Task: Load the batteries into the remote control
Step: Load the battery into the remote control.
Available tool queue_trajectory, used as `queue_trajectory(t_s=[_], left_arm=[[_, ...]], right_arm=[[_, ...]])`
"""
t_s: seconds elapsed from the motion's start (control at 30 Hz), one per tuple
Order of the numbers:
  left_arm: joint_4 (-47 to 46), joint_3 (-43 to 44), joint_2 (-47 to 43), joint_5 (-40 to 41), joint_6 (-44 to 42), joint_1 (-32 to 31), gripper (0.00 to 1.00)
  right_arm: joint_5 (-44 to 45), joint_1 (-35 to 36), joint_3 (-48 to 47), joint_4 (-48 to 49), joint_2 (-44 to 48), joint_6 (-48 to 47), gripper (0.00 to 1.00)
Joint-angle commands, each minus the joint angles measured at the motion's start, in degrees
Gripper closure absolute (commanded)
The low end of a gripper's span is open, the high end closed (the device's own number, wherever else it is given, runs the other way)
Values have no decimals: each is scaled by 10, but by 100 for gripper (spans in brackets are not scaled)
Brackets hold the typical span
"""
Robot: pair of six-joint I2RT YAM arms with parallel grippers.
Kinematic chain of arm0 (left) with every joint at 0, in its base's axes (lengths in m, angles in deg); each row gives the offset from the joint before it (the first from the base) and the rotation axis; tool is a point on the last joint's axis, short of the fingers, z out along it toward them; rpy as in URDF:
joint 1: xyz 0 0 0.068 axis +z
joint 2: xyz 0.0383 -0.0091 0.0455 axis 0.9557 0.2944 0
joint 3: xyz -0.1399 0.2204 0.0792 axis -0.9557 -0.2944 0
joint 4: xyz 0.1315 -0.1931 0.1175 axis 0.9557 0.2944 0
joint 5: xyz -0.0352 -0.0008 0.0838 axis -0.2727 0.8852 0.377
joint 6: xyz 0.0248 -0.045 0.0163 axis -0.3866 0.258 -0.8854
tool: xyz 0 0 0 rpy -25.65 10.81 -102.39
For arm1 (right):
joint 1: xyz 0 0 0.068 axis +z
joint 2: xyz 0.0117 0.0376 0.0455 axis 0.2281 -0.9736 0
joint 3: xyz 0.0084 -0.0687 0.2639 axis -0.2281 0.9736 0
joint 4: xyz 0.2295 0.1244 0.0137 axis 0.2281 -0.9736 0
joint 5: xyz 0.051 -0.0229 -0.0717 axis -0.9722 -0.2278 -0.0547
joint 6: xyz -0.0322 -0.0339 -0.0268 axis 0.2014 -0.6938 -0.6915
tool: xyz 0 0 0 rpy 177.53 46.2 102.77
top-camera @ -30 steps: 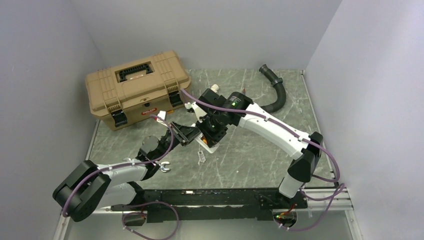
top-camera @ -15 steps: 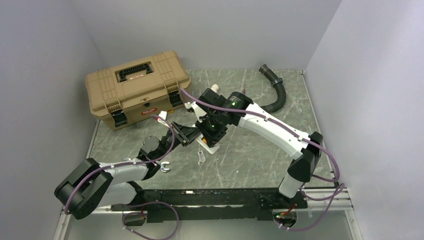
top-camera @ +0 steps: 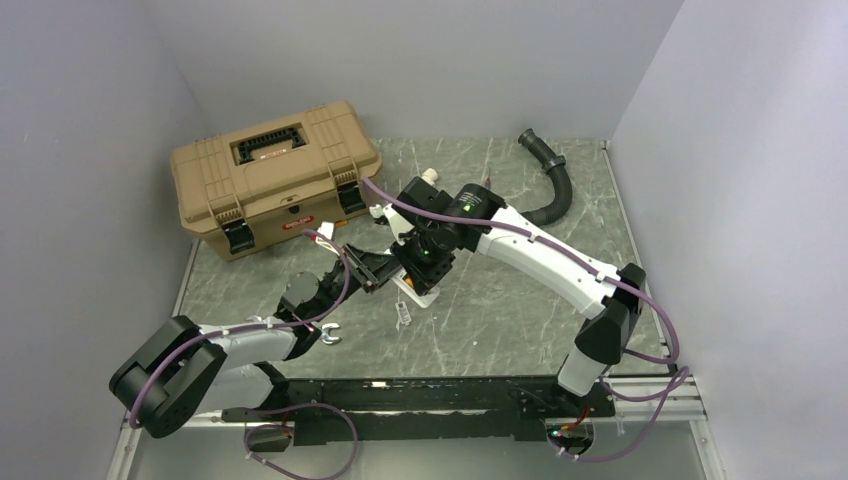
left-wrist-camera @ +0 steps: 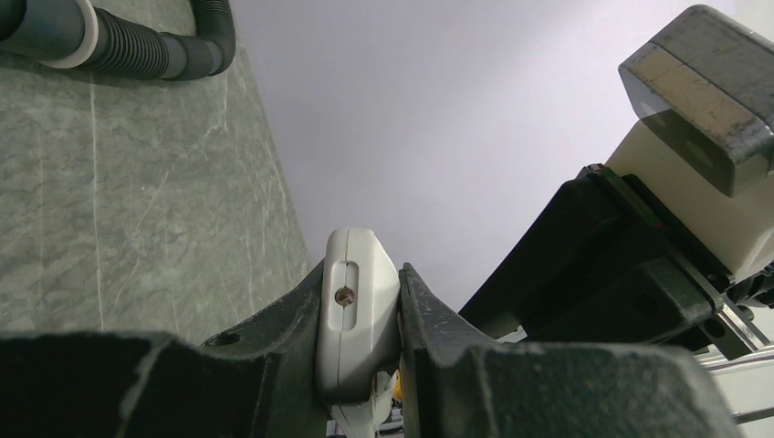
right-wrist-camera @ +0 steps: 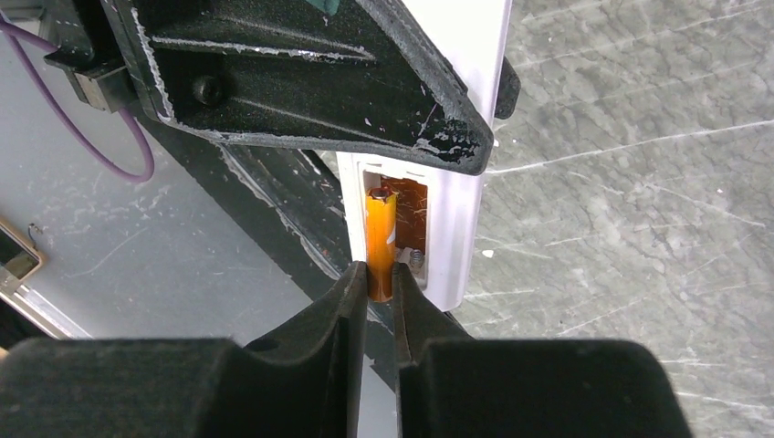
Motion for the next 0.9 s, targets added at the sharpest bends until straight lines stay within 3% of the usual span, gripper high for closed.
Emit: queue_trajectory(t_s=[0.0,0.7,0.87], left_arm=[[-51,5,-4,-4,8,-4,100],[-62,5,3,-6,14,-3,100],[-65,5,7,-8,15,-4,100]], right_arm=[[-5,3,6,7,15,8,84],[-1,2,18,8,16,11,81],[6,2,19,9,17,11,72]])
